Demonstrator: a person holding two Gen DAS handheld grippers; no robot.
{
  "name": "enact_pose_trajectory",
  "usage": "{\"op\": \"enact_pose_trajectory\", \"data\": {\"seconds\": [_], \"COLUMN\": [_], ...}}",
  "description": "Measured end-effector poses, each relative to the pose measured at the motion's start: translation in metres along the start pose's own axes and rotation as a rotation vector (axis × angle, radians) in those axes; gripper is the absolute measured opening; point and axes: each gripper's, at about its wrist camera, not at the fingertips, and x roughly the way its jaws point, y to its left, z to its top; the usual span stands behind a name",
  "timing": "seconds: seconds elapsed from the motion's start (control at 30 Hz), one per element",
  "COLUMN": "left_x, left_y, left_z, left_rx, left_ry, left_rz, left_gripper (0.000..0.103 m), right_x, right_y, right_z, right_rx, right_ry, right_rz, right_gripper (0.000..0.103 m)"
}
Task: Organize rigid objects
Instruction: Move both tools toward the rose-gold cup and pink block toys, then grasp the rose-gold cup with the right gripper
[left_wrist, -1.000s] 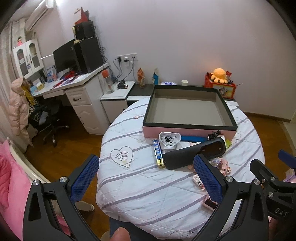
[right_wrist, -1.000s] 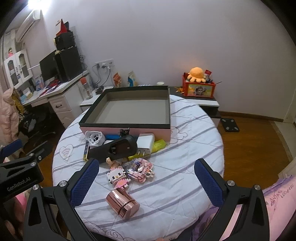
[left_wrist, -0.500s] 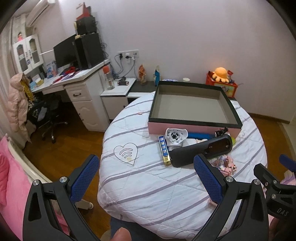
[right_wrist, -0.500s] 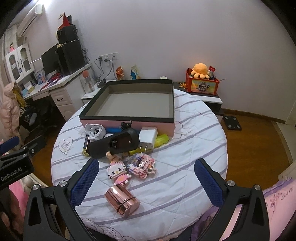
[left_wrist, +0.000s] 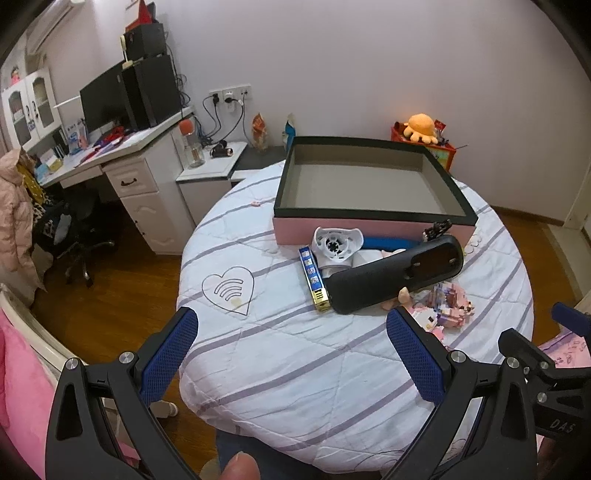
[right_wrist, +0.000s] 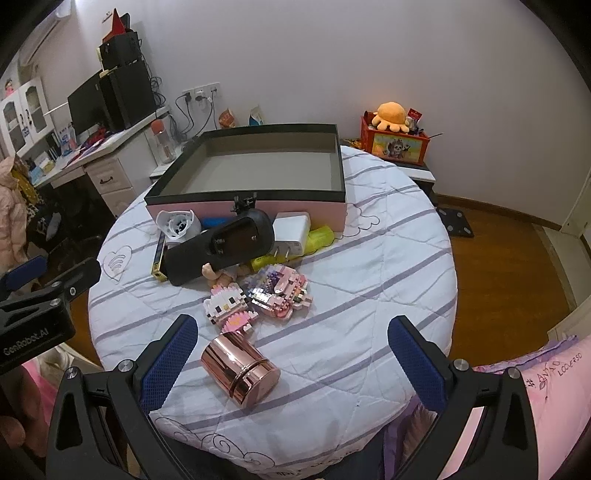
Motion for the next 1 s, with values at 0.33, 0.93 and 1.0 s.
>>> {"op": "enact_pose_trajectory", "data": {"seconds": [0.33, 0.93, 1.0], "left_x": [0.026, 0.049, 0.051], "left_y": [-0.004, 0.005, 0.005], "left_z": [-0.01, -0.03, -0.032], "left_rx": [0.028, -0.008, -0.005], "left_ry": [0.076, 0.152, 0.156], "left_rz": [-0.048, -0.077, -0.079], "left_gripper": [0.103, 0.103, 0.103], "right_x": [0.019, 0.049, 0.052], "right_y": [0.0, 0.018, 0.019], "right_z": [-0.013, -0.031, -0.032], "right_rx": [-0.014, -0.073, -0.081], "right_ry": [0.055, 0.145, 0.152], "right_rz": [0.028, 0.069, 0.072], "right_gripper": [0.103, 0.103, 0.103]}}
